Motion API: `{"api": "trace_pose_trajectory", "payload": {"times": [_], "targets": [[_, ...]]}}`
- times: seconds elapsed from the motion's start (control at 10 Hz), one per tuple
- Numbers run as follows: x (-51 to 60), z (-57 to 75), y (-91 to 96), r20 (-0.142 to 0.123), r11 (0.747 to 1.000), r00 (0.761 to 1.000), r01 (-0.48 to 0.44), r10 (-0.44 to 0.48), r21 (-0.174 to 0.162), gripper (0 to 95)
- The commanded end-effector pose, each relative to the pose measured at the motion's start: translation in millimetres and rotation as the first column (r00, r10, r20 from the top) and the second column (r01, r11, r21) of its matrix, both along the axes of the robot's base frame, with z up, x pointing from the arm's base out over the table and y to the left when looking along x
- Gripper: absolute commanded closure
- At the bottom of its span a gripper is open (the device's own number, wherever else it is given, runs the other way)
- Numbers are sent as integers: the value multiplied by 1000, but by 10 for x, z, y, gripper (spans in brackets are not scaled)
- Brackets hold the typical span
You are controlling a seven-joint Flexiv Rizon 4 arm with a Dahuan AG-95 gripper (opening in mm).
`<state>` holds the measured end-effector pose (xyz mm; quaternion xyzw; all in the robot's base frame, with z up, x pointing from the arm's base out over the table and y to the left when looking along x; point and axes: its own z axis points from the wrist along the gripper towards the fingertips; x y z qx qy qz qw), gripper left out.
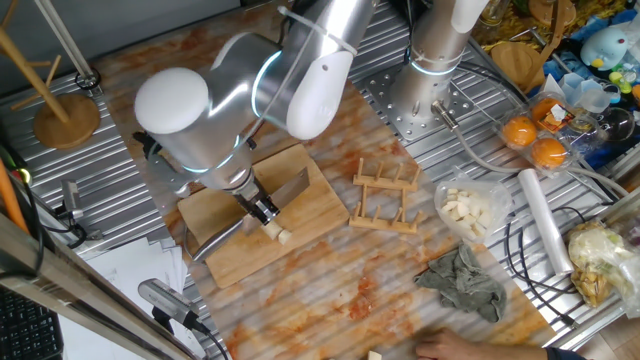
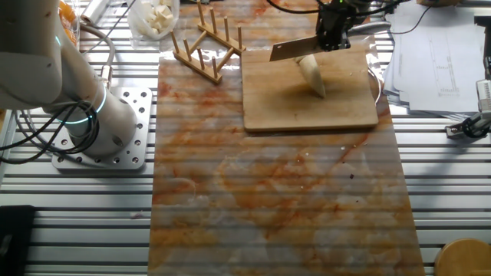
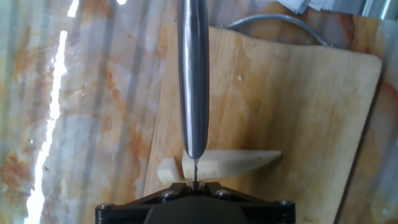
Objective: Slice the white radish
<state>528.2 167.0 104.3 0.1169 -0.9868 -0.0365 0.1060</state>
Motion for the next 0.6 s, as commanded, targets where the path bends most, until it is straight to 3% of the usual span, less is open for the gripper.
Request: {"api": "trace_pose_trajectory", "payload": {"times": [0.1,0.6], "targets": [[31,-4,12,-6,1000,1000,-18,18,0,950],[-34,-143,-9,-10,1000,1000,-3,3,-1,950]]}}
